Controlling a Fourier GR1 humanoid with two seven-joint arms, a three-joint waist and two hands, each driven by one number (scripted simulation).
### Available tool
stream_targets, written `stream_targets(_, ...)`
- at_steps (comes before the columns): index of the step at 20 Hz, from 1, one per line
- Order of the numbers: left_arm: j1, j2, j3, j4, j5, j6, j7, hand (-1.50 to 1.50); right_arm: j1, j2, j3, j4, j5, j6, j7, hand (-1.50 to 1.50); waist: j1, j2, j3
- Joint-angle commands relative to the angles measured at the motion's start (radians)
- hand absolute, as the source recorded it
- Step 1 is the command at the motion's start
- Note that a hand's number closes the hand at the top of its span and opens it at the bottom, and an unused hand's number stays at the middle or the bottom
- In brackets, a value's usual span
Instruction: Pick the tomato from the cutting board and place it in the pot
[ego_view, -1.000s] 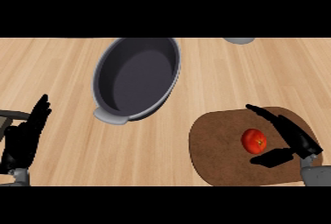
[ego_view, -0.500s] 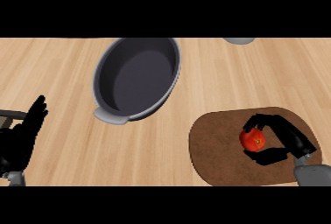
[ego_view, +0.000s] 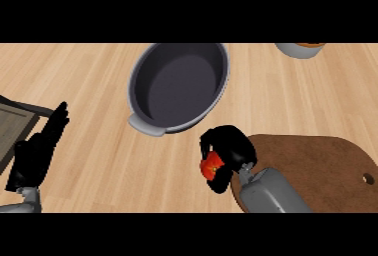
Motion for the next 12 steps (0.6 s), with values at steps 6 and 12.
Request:
stream_targets(6, -0.045, -0.026, -0.041, 0.027, -0.018, -0.002, 0.005, 0.00, -0.338, 0.064, 0.257, 0.049, 0.057, -0.086, 0.484, 1.50, 0.031, -0.005, 0.005)
stream_targets(12, -0.043, -0.029, -0.039, 0.049, -0.027, 0.006, 0.010, 0.00, -0.610, 0.065, 0.315, 0.041, 0.165, -0.198, 0.743, 1.50, 0.018, -0.012, 0.005)
